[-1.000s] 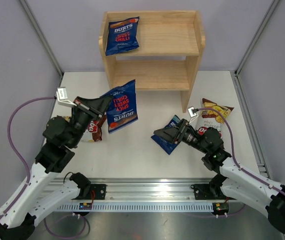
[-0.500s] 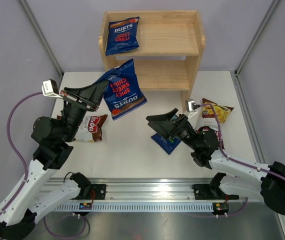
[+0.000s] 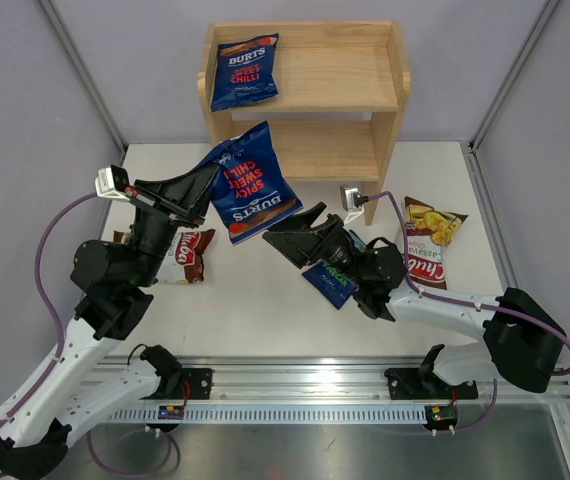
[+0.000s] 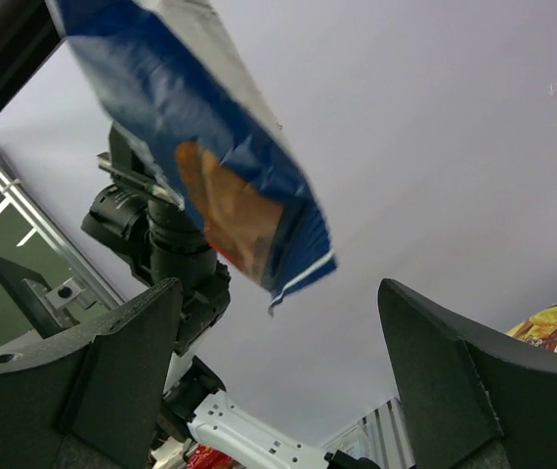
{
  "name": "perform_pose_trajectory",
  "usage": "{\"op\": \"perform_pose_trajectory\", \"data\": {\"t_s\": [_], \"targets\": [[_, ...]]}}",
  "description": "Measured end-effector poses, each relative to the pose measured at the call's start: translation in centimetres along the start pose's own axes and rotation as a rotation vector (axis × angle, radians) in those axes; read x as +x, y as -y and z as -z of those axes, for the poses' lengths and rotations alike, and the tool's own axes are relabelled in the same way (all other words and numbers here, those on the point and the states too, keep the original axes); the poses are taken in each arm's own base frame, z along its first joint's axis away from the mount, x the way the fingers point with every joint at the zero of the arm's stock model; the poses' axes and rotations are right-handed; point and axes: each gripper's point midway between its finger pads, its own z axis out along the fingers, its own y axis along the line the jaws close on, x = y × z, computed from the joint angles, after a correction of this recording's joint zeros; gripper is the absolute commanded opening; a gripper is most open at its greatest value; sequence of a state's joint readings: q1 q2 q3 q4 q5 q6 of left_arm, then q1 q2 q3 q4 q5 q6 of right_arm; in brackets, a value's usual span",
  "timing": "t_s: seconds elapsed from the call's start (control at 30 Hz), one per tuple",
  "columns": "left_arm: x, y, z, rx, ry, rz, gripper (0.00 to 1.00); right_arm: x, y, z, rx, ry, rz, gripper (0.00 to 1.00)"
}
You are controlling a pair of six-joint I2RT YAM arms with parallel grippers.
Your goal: Place and organize the chips bags onto the shelf
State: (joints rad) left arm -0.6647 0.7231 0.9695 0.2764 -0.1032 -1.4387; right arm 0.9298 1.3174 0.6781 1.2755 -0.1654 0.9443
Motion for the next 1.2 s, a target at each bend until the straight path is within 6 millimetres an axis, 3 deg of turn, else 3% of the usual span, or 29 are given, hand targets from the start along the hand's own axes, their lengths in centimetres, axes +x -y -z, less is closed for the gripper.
{"op": "perform_pose_trajectory", "data": {"t_s": [0.2, 0.3, 0.37, 0.73, 0.97, 1.03, 1.2], "targets": [[0.5, -1.5, 0.2, -0.024, -0.014, 0.070, 0.00, 0.9, 1.5, -1.5, 0.015, -0.018, -0.001, 0.81], [0.7, -2.7, 0.3, -0.049, -0.018, 0.106, 0.00, 0.9, 1.3, -2.3, 0.001, -0.017, 0.001, 0.70], [0.8, -3.4, 0.4, -0.066, -0.018, 0.123, 0.00, 0.8, 1.2, -2.6, -0.007, -0.015, 0.007, 0.56], [-1.1, -4.2, 2.5, -0.123, 0.078, 0.123, 0.00, 1.4, 0.5, -2.3, -0.023, -0.023, 0.008, 0.33], [-1.5, -6.1, 1.4, -0.194, 0.110, 0.068, 0.00, 1.0, -0.3, -1.3, -0.025, -0.017, 0.007, 0.32], [-1.6, -6.5, 1.2, -0.216, 0.118, 0.049, 0.00, 0.5, -1.0, -0.9, -0.037, -0.010, 0.011, 0.36], [-1.7, -7.3, 1.2, -0.253, 0.123, 0.015, 0.00, -1.4, -3.9, -0.3, -0.087, 0.030, 0.038, 0.36]]}}
